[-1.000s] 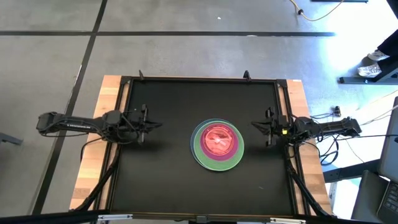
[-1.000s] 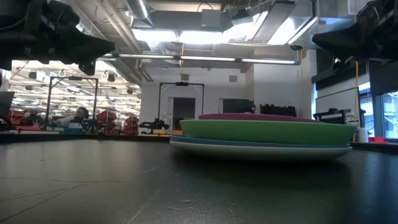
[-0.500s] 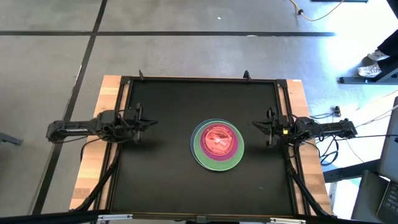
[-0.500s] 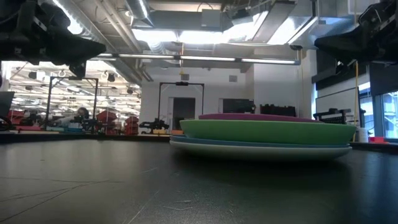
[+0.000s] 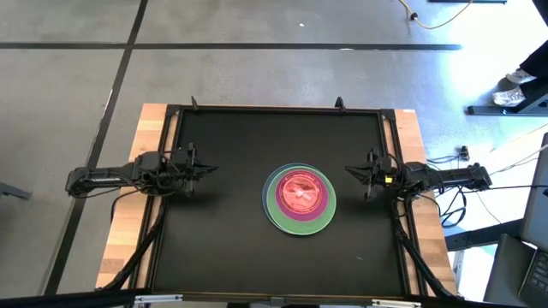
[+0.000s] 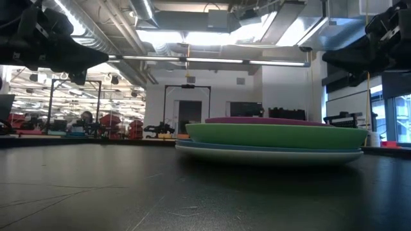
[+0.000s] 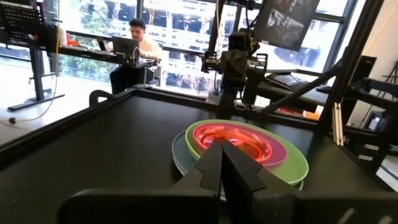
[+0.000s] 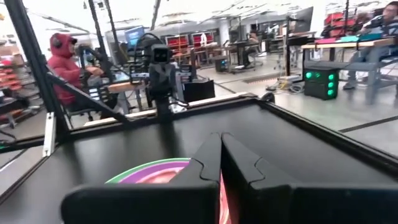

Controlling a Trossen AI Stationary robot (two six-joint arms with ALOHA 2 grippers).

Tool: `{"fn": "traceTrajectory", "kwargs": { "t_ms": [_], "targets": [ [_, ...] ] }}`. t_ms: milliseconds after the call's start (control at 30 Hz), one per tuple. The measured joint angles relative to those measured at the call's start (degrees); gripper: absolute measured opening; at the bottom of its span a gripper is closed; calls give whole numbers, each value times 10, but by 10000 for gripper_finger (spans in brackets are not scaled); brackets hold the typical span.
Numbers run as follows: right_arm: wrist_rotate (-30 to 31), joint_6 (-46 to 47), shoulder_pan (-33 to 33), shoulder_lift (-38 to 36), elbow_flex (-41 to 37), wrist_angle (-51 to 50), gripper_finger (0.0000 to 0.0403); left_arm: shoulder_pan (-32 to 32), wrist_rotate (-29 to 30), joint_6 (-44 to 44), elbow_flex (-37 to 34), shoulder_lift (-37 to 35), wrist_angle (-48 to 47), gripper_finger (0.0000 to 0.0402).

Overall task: Stack plastic plates
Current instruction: Return to Home Position

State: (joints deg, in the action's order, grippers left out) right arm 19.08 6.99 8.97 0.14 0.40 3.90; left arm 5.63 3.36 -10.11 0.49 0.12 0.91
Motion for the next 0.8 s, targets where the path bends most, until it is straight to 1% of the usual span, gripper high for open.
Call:
{"fn": "traceTrajectory", "kwargs": {
  "t_ms": [100, 200, 300, 800],
  "targets": [
    [-5, -8, 0, 2, 0, -1, 5, 0, 0, 0, 0, 2, 0, 4],
    [-35, 3, 0, 2, 0, -5, 5, 0, 1, 0, 0, 2, 0, 4],
    [-49, 3, 0, 2, 0, -7, 5, 0, 1, 0, 0, 2, 0, 4],
    [-51, 3, 0, 2, 0, -7, 5, 0, 1, 1, 0, 2, 0, 4]
  ]
}}
